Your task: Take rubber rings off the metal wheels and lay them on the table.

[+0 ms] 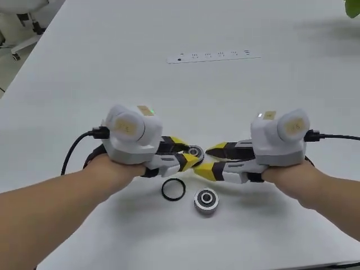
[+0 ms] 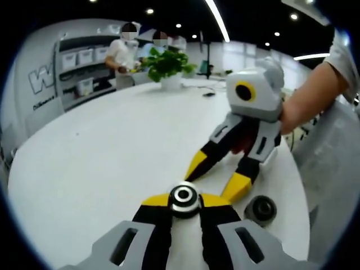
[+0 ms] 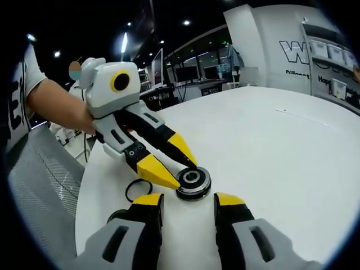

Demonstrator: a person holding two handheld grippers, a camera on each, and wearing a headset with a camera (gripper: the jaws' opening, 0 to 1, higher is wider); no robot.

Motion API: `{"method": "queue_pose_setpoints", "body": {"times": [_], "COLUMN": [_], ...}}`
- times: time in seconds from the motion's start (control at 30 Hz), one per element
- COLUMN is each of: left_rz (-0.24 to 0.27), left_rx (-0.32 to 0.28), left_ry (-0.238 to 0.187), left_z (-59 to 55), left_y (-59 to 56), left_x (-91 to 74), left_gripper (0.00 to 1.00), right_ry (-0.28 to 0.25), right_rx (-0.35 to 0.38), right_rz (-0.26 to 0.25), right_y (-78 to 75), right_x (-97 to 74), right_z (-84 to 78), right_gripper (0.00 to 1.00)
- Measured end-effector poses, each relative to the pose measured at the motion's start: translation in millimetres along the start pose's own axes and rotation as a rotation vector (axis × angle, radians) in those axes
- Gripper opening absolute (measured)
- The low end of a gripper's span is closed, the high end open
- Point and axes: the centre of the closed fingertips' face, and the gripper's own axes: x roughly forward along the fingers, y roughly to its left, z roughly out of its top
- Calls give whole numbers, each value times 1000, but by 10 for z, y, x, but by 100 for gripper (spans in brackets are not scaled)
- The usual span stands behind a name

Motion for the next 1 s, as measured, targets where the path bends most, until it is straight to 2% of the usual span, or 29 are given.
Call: {"method": "queue_pose_setpoints", "body": {"times": [0.1, 0.4, 0.53, 1.0], "left_rz": [14, 23, 27, 43], "left_rx": [9, 21, 19, -1], "left_ry": [2, 7, 9, 5], "left_z": [-8, -1, 5, -2], "left_y": [22, -9, -22, -22], "left_x": [3, -12, -13, 1], "left_gripper": [16, 14, 13, 13], "right_ry": [-2, -11, -30, -15], "right_rx": [1, 0, 19, -31], "right_rz": [0, -11, -19, -30], "right_y": [11, 29, 19, 26], "right_x": [4, 5, 16, 55], "right_z": [1, 25, 71, 75], "right_gripper": [32, 33, 33, 26]}}
